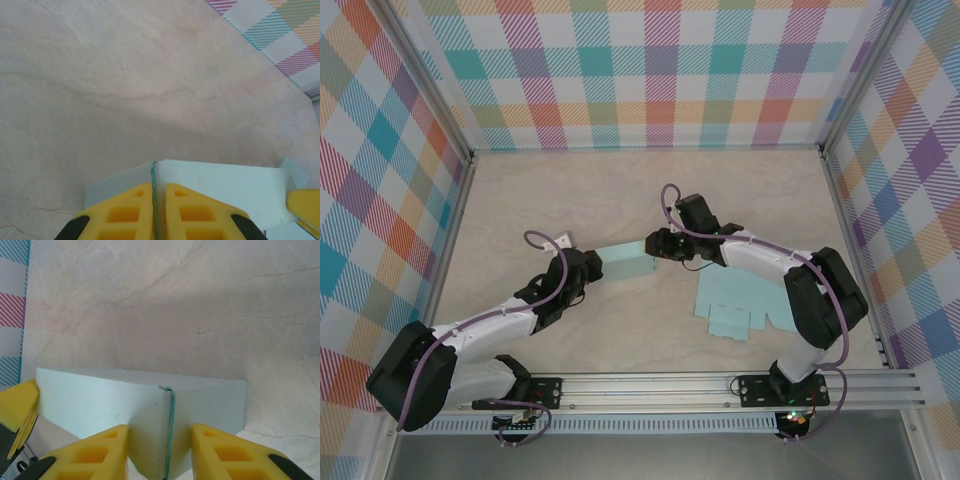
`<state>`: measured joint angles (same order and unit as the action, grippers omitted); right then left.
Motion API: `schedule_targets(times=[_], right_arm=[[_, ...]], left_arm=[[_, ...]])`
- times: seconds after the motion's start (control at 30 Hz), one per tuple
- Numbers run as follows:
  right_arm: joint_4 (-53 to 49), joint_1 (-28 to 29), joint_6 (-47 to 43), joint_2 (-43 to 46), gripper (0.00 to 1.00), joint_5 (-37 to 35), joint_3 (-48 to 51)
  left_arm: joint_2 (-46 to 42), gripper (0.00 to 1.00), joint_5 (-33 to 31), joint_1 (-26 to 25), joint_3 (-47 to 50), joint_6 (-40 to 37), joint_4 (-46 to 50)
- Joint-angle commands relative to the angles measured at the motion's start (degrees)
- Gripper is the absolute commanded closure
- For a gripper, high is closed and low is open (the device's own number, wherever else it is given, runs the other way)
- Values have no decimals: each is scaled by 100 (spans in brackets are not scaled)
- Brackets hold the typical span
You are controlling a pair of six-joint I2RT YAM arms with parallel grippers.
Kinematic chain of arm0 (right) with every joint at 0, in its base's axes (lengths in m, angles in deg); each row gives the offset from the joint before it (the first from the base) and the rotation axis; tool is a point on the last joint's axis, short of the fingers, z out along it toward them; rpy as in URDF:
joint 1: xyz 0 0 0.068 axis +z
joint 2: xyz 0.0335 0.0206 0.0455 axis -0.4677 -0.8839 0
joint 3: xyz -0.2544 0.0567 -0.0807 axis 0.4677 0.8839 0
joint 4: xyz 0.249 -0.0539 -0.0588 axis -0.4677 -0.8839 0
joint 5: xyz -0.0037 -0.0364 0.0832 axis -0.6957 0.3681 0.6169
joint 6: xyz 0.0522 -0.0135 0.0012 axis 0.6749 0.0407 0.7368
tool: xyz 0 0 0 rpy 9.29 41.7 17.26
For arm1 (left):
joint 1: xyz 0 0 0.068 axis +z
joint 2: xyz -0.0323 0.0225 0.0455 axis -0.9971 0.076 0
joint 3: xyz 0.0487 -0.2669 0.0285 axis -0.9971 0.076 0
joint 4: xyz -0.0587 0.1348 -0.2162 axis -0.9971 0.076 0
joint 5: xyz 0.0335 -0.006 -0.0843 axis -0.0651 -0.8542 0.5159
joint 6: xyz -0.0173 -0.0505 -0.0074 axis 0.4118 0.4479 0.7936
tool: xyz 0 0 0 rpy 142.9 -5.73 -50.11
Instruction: Fold the paper box
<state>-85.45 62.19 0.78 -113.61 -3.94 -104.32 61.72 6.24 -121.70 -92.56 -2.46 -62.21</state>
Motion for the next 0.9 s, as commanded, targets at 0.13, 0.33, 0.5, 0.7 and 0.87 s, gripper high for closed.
schedule_targets(times=[0.13, 0.33, 0.5, 0.7, 0.87], right_arm=[[-625, -47, 13, -353, 69, -263, 346], [-606, -51, -17, -341, 69, -207, 339], [-615, -47, -22, -328, 69, -179, 298], [-627, -47, -31, -328, 69, -153, 269], [-679, -47, -48, -336, 69, -151, 233]], left_arm=[[-353, 85, -56, 79, 225, -268, 1729], [-1161, 63, -465, 78, -397, -1163, 2184], [-1309, 48, -275, 81, -953, -2769, 1984], [-992, 25, 930, 81, -1416, -5025, 1904], [-790, 24, 1797, 81, -1346, -6504, 1624]])
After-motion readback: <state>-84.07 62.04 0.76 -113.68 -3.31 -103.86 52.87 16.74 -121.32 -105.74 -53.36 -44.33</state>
